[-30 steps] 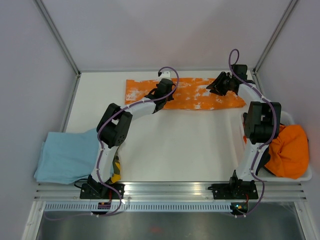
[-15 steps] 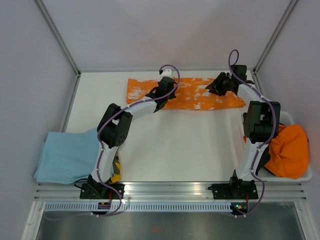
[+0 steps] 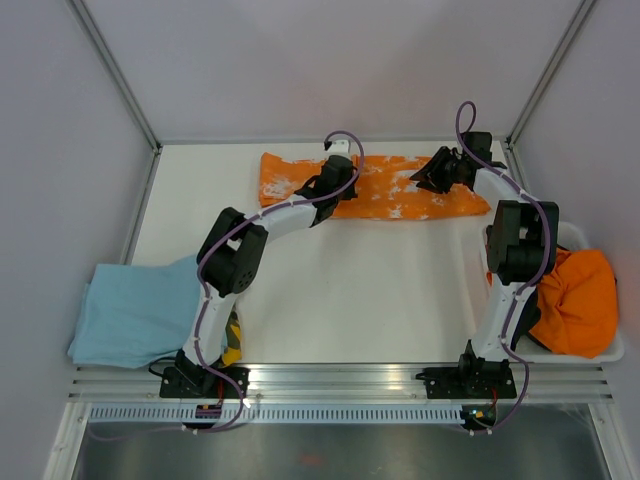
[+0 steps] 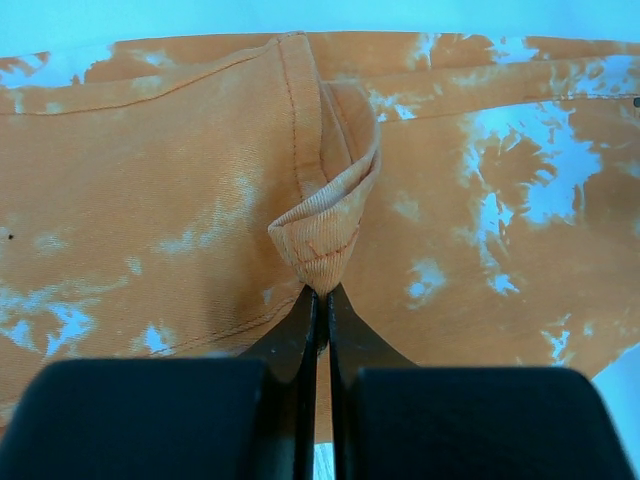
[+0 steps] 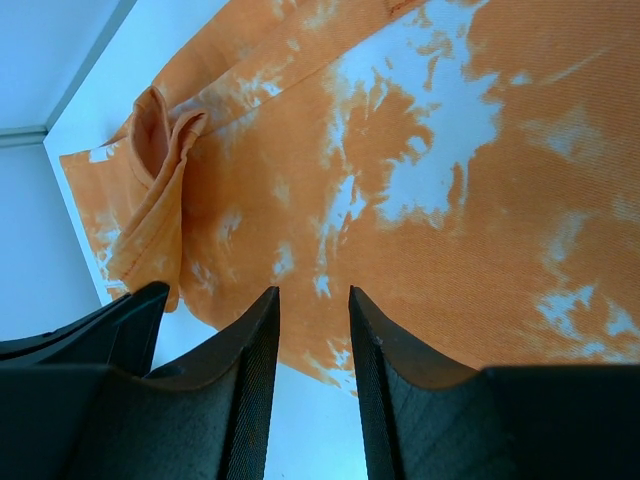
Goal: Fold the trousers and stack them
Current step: Fold the trousers
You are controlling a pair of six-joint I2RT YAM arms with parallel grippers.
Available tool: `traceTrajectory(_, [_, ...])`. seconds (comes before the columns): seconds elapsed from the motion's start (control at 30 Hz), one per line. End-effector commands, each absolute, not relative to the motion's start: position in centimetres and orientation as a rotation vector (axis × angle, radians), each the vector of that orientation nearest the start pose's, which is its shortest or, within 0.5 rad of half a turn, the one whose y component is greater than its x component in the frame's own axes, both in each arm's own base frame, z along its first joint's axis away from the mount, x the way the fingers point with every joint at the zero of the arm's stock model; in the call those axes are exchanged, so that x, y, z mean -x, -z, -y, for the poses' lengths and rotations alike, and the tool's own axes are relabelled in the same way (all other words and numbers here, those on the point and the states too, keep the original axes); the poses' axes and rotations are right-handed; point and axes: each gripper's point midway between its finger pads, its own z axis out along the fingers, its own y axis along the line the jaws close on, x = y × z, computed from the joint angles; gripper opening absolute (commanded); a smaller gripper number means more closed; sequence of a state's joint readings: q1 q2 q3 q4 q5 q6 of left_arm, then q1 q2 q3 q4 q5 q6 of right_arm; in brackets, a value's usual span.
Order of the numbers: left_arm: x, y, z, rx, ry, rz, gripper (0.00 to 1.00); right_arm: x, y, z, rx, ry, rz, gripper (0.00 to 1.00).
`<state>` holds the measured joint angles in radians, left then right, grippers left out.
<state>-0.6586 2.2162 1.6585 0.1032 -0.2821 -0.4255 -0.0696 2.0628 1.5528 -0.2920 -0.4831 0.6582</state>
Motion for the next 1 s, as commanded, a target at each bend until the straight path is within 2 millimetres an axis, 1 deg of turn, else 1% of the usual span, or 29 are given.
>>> traceTrajectory(0.0, [-51.1, -11.3, 38.2, -0.082, 0.528, -1.978, 0.12, -53.4, -11.1, -7.1, -0.592, -0.887, -2.294, 0.41])
traceTrajectory(0.03, [-51.1, -11.7, 38.5, -0.089, 0.546, -1.966, 0.21, -53.6, -11.3, -7.0, -0.589, -0.889, -2.288, 0.41])
traceTrajectory(0.07, [-51.0, -12.1, 38.9, -0.107, 0.571, -1.962, 0.38, -53.6, -11.3, -7.0, -0.579, -0.887, -2.288, 0.41])
traceTrajectory(0.1, [-50.8, -12.0, 38.8, -0.116, 0.563, -1.978, 0.62, -53.7, -11.5, -7.1, -0.566, -0.888, -2.287, 0.41])
traceTrajectory(0.13, [-50.7, -12.5, 38.7, -0.116, 0.557, -1.982, 0.66, -53.9, -11.8, -7.1, -0.551, -0.886, -2.283, 0.42])
traceTrajectory(0.17, [-50.8, -13.6, 38.6, -0.114, 0.549, -1.972, 0.70, -54.0, -12.1, -7.1, -0.524, -0.879, -2.281, 0.43])
traceTrajectory(0.2, [-51.0, -14.1, 38.0, -0.114, 0.515, -1.967, 0.74, -53.9, -12.2, -7.3, -0.509, -0.880, -2.285, 0.44])
traceTrajectory(0.23, [-50.8, -14.4, 37.5, -0.120, 0.488, -1.980, 0.75, -54.2, -12.7, -7.5, -0.481, -0.879, -2.279, 0.48])
traceTrajectory(0.27, [-50.9, -16.5, 36.6, -0.097, 0.455, -1.949, 0.78, -54.1, -12.8, -7.8, -0.450, -0.872, -2.284, 0.50])
traceTrajectory(0.3, [-50.9, -17.2, 35.9, -0.082, 0.426, -1.945, 0.83, -54.2, -12.9, -8.0, -0.432, -0.871, -2.283, 0.52])
traceTrajectory(0.33, [-50.9, -18.1, 35.2, -0.060, 0.406, -1.939, 0.84, -54.4, -13.5, -8.9, -0.398, -0.881, -2.279, 0.56])
traceTrajectory(0.37, [-50.8, -19.7, 33.8, -0.024, 0.372, -1.924, 0.86, -54.4, -13.5, -9.5, -0.372, -0.887, -2.281, 0.59])
traceTrajectory(0.4, [-50.6, -20.1, 33.0, -0.004, 0.356, -1.934, 0.89, -54.5, -14.1, -10.6, -0.311, -0.893, -2.276, 0.63])
traceTrajectory(0.43, [-50.6, -20.7, 32.3, 0.023, 0.347, -1.936, 0.89, -54.4, -14.2, -12.0, -0.268, -0.900, -2.283, 0.65])
traceTrajectory(0.47, [-50.7, -21.1, 30.3, 0.097, 0.344, -1.965, 0.90, -54.2, -13.8, -13.3, -0.236, -0.909, -2.303, 0.67])
traceTrajectory(0.5, [-50.7, -21.3, 29.3, 0.138, 0.356, -1.982, 0.90, -54.2, -13.8, -14.3, -0.203, -0.913, -2.305, 0.69])
traceTrajectory(0.53, [-51.6, -21.3, 26.7, 0.210, 0.347, -1.996, 0.90, -54.1, -14.3, -16.4, -0.136, -0.922, -2.300, 0.73])
traceTrajectory(0.57, [-51.5, -20.9, 25.4, 0.254, 0.363, -2.025, 0.90, -54.2, -13.8, -17.2, -0.115, -0.919, -2.306, 0.75])
traceTrajectory(0.6, [-51.2, -21.0, 24.0, 0.315, 0.379, -2.047, 0.90, -54.2, -13.4, -17.9, -0.102, -0.912, -2.313, 0.76])
traceTrajectory(0.63, [-51.6, -19.9, 20.9, 0.380, 0.350, -2.068, 0.90, -54.2, -13.5, -19.2, -0.076, -0.908, -2.311, 0.78])
traceTrajectory(0.67, [-51.5, -19.7, 19.8, 0.398, 0.368, -2.080, 0.90, -54.5, -12.5, -19.6, -0.079, -0.888, -2.326, 0.79])
traceTrajectory(0.7, [-51.4, -20.4, 18.4, 0.420, 0.383, -2.069, 0.90, -54.5, -12.0, -20.4, -0.068, -0.882, -2.334, 0.82])
traceTrajectory(0.73, [-51.7, -20.0, 15.7, 0.466, 0.366, -2.068, 0.90, -54.9, -11.9, -20.6, -0.066, -0.862, -2.332, 0.83])
traceTrajectory(0.77, [-51.3, -19.0, 14.6, 0.455, 0.362, -2.098, 0.90, -55.1, -10.1, -20.3, -0.094, -0.809, -2.373, 0.84])
traceTrajectory(0.8, [-51.5, -19.1, 12.2, 0.482, 0.345, -2.087, 0.90, -55.6, -10.1, -20.8, -0.083, -0.794, -2.369, 0.85])
traceTrajectory(0.83, [-51.3, -18.4, 11.2, 0.480, 0.341, -2.105, 0.90, -55.7, -8.4, -20.8, -0.089, -0.767, -2.403, 0.85])
traceTrajectory(0.9, [-51.2, -17.7, 10.1, 0.436, 0.372, -2.141, 0.90, -55.8, -7.1, -20.8, -0.100, -0.721, -2.431, 0.85])
traceTrajectory(0.93, [-51.3, -17.3, 8.7, 0.446, 0.363, -2.152, 0.89, -56.1, -7.0, -20.9, -0.099, -0.709, -2.429, 0.85])
traceTrajectory(0.97, [-51.3, -16.4, 8.7, 0.427, 0.394, -2.183, 0.89, -56.0, -6.1, -21.0, -0.107, -0.697, -2.445, 0.85])
